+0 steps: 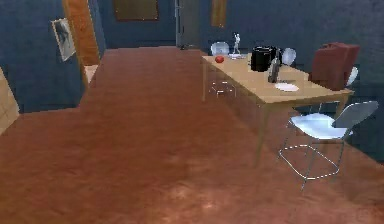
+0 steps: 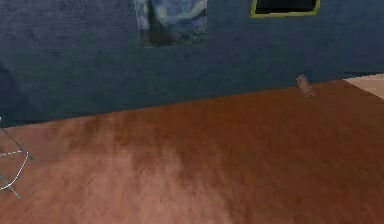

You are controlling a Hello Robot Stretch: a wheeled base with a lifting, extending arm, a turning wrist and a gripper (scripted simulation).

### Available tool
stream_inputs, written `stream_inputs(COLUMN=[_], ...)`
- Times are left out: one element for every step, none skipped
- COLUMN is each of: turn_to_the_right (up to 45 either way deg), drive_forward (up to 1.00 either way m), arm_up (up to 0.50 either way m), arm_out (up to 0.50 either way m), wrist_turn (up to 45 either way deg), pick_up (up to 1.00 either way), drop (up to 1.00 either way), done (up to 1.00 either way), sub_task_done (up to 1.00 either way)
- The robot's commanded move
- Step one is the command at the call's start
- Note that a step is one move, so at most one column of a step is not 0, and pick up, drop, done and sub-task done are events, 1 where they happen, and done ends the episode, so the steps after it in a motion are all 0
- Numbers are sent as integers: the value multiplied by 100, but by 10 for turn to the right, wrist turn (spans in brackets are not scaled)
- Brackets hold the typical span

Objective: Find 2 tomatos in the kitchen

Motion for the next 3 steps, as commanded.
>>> stream_inputs(turn_to_the_right=[0,-60,0], drive_forward=[100,0,85], arm_up=[0,0,0], arm_out=[0,0,0], wrist_turn=[0,0,0], pick_up=[0,0,0], drop=[0,0,0], done=[0,0,0], sub_task_done=[0,0,0])
